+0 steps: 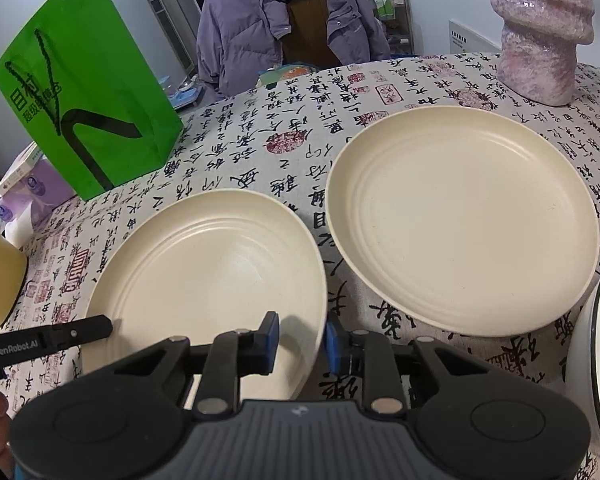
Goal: Organize plates and bowls
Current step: 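Lift the cream plate off the table with both grippers, tilting it upright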
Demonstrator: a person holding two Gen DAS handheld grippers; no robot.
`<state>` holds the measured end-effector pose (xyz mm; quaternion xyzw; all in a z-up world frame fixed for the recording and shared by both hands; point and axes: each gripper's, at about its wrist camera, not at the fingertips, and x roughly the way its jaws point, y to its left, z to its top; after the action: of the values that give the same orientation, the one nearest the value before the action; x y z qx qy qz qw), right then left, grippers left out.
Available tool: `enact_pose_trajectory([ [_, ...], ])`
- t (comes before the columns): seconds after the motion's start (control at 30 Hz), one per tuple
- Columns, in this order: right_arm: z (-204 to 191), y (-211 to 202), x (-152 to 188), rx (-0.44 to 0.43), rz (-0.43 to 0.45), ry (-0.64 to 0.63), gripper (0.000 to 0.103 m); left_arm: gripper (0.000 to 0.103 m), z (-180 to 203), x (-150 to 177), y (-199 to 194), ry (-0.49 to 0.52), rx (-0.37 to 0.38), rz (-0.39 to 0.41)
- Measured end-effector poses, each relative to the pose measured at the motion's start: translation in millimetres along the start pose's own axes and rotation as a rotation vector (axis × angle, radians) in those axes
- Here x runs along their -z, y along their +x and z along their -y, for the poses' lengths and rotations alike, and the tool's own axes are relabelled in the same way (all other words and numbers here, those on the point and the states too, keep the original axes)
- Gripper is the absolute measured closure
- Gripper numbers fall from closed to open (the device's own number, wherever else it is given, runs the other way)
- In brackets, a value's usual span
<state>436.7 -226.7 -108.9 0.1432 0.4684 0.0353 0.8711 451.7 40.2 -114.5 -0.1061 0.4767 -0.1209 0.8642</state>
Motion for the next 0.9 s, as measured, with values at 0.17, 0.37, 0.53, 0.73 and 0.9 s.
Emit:
enact_pose_trajectory([
  [0.17,3,1,-2,-0.017,-0.013,0.009,0.082,0.094,11,-4,1,0.042,-0.053,-0.009],
  [0.37,2,1,-1,-0.019,-0.008,-0.003,0.088,0.094,17,-6,3,0.065,-0.092,-0.011],
  [0.53,5,1,0,-0.016,0.009,0.010,0.091,0.093,22,-5,4,0.089,-0.120,-0.013],
  [0.73,2,1,1,-0.012,0.022,-0.008,0.092,0.093,24,-6,4,0.083,-0.144,-0.013],
  [0.9,-5,-2,2,-0.011,0.054,-0.027,0.092,0.092,22,-6,3,0.075,-0.165,-0.008],
])
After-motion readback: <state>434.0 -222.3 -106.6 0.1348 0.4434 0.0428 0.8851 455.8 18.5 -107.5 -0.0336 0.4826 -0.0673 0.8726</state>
